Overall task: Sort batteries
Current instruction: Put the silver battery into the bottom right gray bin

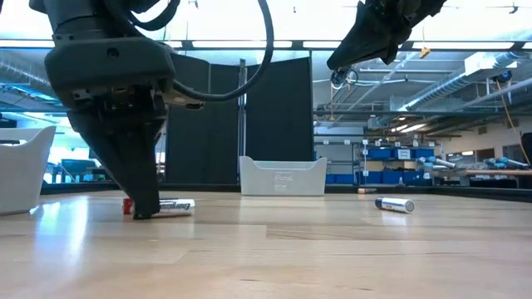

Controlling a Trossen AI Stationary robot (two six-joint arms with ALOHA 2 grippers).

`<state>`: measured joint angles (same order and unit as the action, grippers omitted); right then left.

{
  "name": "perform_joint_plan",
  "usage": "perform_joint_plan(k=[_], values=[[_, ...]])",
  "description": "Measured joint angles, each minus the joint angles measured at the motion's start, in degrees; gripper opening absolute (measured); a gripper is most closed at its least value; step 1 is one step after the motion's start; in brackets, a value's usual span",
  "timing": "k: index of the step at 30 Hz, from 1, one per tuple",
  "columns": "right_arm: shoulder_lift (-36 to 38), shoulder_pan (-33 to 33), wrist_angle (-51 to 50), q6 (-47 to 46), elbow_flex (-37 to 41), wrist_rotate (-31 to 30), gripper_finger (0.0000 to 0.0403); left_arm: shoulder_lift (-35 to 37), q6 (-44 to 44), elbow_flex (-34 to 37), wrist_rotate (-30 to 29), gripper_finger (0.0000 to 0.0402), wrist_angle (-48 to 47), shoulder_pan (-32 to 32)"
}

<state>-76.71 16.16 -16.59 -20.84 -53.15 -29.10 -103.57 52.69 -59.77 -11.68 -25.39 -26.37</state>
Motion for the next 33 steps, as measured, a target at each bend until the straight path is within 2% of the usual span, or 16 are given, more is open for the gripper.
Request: perform_joint_plan(k=[8,15,18,21,24,29,33], values=[[0.0,0.63,-0.36,0.0,0.0,0.0,0.0014,0.02,-5.67,0.0,0.61,0.0043,0.6,-0.68],[-0.02,3.67,-2.93,-1.27,0.0,-1.67,0.0018,0.13,-12.43,0.0,-2.47,0.0038,7.75,-1.55],[-0.02,5.45,-0.54,-2.41,1.1,-1.93,0.0017,0.69,-14.84,0.0,-3.86,0.0038,10.18,-1.51],[-0.07,8.33,7.28,-3.48,4.4,-3.08,0.0011,1.79,-18.47,0.0,-7.66,0.0038,14.8,-1.52],[-0.07,11.47,19.67,-3.48,9.51,-5.44,0.0012,2.19,-24.2,0.0,-10.28,0.0038,20.88,-1.77],[-0.09,14.4,37.52,-3.12,17.32,-8.75,0.0027,2.19,-31.91,0.02,-6.93,0.0038,30.96,-0.06],[-0.09,15.61,42.62,-2.99,19.67,-10.1,0.003,2.19,-36.27,0.04,-3.14,0.0036,37.7,1.64]])
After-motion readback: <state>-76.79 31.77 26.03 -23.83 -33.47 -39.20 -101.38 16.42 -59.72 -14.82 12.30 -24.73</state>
